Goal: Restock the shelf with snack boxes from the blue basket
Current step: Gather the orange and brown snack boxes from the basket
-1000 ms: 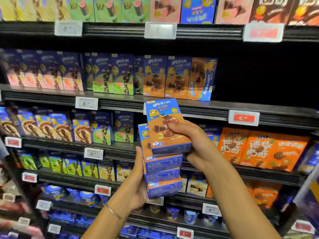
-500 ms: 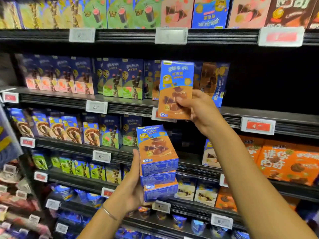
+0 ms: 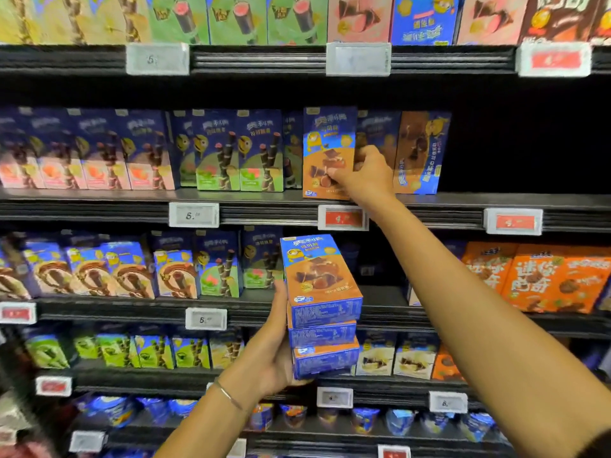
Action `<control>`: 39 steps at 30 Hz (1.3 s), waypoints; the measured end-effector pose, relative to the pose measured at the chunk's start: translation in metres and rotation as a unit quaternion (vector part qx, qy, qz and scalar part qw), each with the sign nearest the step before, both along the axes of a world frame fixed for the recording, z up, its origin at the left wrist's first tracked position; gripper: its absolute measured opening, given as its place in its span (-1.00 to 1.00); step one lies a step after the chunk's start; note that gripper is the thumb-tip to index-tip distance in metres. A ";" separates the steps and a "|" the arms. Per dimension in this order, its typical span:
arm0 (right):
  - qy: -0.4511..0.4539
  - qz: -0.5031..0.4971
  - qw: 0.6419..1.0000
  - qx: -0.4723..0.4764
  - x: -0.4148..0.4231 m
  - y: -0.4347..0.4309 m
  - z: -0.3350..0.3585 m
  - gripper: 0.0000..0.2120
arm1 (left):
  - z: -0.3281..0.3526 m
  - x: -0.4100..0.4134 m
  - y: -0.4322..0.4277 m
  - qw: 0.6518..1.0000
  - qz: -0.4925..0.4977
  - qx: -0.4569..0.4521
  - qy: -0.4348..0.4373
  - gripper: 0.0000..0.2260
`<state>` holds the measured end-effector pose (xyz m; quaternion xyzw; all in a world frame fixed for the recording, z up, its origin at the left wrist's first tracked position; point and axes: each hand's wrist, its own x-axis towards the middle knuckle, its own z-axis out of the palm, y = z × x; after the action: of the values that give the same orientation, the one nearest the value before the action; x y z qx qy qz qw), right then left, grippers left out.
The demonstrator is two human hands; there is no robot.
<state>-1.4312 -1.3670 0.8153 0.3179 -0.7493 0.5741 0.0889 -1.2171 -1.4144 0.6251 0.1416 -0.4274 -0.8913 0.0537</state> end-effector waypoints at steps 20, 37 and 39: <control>-0.038 0.054 0.978 0.199 0.072 0.071 -0.081 -0.60 | -0.003 -0.013 0.002 1.000 -0.016 0.000 0.008 -0.12; -0.144 0.225 0.962 0.056 0.059 0.126 -0.068 -0.76 | -0.022 -0.030 0.040 0.982 0.152 -0.075 0.080 -0.02; -0.156 0.253 0.955 0.000 0.057 0.135 -0.059 -0.73 | -0.023 -0.029 0.044 0.976 0.173 -0.088 0.103 -0.01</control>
<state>-1.3741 -1.2318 0.7565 0.4035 -0.6492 0.6201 -0.1768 -1.2457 -1.3708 0.6022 0.1153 -0.4654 -0.8372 0.2631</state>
